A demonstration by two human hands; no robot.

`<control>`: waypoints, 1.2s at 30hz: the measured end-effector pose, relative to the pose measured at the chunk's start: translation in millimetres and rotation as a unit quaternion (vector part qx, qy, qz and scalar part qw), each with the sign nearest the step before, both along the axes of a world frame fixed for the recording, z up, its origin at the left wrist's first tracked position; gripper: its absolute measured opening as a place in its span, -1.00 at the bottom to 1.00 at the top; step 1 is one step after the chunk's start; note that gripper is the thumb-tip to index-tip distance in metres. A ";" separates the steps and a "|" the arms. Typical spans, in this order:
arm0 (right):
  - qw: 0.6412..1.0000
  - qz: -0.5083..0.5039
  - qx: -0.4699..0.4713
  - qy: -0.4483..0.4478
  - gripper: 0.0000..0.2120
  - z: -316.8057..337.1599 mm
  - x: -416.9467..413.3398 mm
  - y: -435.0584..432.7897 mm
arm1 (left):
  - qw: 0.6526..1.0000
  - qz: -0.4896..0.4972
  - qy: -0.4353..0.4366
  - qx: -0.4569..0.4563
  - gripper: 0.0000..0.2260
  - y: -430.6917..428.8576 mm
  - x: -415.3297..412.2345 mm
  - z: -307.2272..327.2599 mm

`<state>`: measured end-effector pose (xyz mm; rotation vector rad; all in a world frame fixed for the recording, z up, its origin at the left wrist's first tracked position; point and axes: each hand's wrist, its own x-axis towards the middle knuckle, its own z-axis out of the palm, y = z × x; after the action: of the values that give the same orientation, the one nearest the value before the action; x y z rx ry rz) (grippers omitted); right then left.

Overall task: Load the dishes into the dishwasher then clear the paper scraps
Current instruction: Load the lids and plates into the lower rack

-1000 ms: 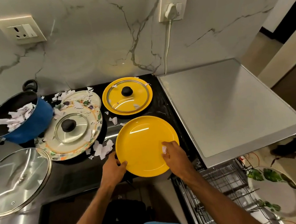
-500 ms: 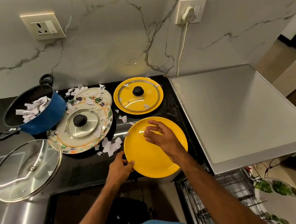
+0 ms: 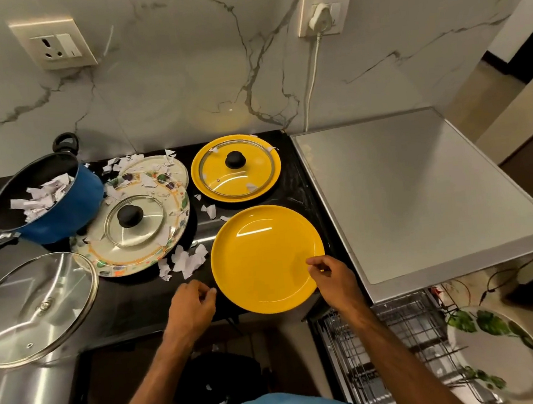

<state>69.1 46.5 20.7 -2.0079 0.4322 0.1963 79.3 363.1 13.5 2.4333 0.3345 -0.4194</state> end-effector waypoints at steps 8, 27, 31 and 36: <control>0.994 -0.088 -0.052 0.026 -0.50 -13.6 -7.2 -4.6 | 0.992 0.062 -0.077 -0.079 -0.71 -28.8 6.7 20.0; 0.987 -0.092 0.118 -0.052 -0.80 9.1 -71.4 -110.6 | 0.944 0.124 0.005 -0.304 -0.82 -110.6 -22.2 33.4; 0.985 -0.138 0.069 -0.077 -0.96 17.9 -94.8 -156.6 | 0.955 0.042 0.008 -0.295 -0.83 -170.8 -21.0 47.9; 0.974 -0.213 0.067 -0.046 -0.74 6.4 -138.4 -216.8 | 0.970 -0.054 0.011 -0.236 -0.86 -243.2 -26.3 49.6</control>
<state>-69.3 -170.3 27.1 -1.7376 0.7567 -0.1325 53.0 119.9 63.2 1.9855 0.0936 -0.5081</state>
